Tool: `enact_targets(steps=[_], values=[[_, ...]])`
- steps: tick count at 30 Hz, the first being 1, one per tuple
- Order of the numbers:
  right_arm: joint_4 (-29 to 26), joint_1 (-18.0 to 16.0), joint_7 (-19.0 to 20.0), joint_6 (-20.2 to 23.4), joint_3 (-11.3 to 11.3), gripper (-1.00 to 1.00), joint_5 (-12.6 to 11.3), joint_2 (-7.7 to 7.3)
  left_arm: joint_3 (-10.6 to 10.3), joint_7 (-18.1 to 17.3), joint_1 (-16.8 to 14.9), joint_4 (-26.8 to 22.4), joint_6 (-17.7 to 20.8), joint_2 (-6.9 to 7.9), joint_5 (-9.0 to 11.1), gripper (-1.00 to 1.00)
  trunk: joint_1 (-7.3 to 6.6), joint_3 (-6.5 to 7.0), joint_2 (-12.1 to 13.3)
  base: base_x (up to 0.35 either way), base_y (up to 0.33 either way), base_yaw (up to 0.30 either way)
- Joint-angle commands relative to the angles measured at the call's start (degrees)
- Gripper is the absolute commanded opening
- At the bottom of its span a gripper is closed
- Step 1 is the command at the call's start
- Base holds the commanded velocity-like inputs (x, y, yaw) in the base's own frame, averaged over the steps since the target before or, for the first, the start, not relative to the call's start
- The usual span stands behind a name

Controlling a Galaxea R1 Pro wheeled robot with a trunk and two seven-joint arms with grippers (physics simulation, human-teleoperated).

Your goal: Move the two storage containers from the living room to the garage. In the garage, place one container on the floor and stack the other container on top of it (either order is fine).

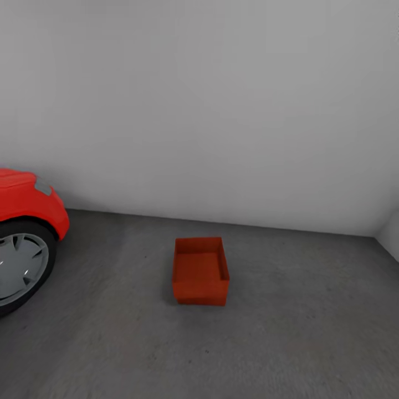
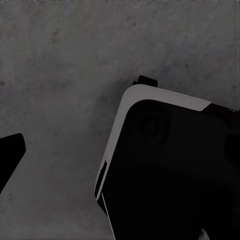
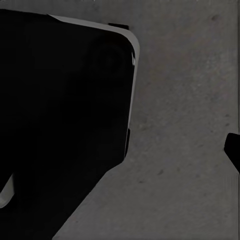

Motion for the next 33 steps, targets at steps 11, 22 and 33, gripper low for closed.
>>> enact_targets(steps=[11,22,33], values=[[0.19,-0.03,-0.2,-0.31,0.51,1.0,0.17,-0.07,-0.17,0.12,-0.04,0.05,-0.16,-0.01,0.2,1.0,0.03,0.92,-0.09,0.0,0.0,0.0],[0.19,-0.06,0.07,-0.31,0.51,1.0,0.17,-0.17,-0.17,0.12,-0.04,0.04,-0.17,-0.01,0.2,1.0,0.03,1.93,-0.09,0.0,0.0,0.0],[0.19,-0.05,-0.1,-0.28,0.58,1.0,0.2,-0.02,-0.17,0.12,-0.04,0.04,-0.16,-0.01,0.2,1.0,0.03,2.94,-0.09,0.0,0.0,0.0]])
